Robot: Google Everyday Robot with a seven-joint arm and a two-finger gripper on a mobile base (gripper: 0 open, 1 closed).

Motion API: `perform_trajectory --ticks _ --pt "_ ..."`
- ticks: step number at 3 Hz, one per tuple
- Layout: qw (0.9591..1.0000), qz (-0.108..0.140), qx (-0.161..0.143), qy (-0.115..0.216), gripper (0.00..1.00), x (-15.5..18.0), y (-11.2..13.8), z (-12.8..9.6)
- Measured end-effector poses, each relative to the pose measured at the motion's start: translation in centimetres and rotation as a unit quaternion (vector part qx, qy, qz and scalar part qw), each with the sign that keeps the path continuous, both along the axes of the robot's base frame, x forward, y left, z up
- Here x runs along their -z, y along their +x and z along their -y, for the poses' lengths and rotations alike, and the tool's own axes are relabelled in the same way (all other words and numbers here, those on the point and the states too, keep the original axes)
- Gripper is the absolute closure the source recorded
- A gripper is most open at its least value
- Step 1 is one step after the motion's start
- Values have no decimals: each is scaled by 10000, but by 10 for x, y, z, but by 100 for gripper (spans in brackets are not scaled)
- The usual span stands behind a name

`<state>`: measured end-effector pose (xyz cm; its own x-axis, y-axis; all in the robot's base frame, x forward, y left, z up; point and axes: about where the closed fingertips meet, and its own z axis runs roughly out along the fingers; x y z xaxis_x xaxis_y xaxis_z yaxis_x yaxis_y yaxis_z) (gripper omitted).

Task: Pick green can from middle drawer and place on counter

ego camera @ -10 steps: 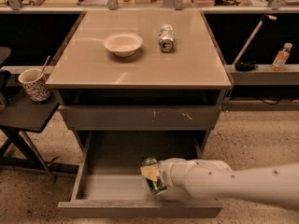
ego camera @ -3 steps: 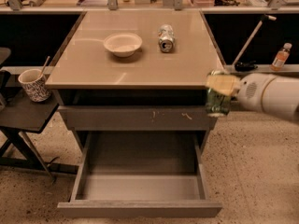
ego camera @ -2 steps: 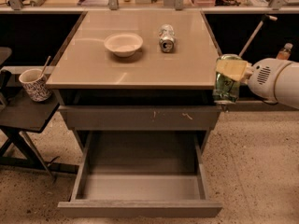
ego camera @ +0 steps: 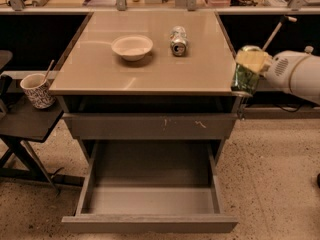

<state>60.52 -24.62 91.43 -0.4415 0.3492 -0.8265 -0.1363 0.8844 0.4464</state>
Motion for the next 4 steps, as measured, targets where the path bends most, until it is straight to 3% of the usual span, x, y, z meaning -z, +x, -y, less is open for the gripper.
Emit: perform_trajectory --ticks 1,2,4 --pt "9977 496 405 217 100 -33 69 21" --pt "9955 809 341 361 100 -56 130 -6" --pt "9919 1151 11 546 100 -83 218 -79"
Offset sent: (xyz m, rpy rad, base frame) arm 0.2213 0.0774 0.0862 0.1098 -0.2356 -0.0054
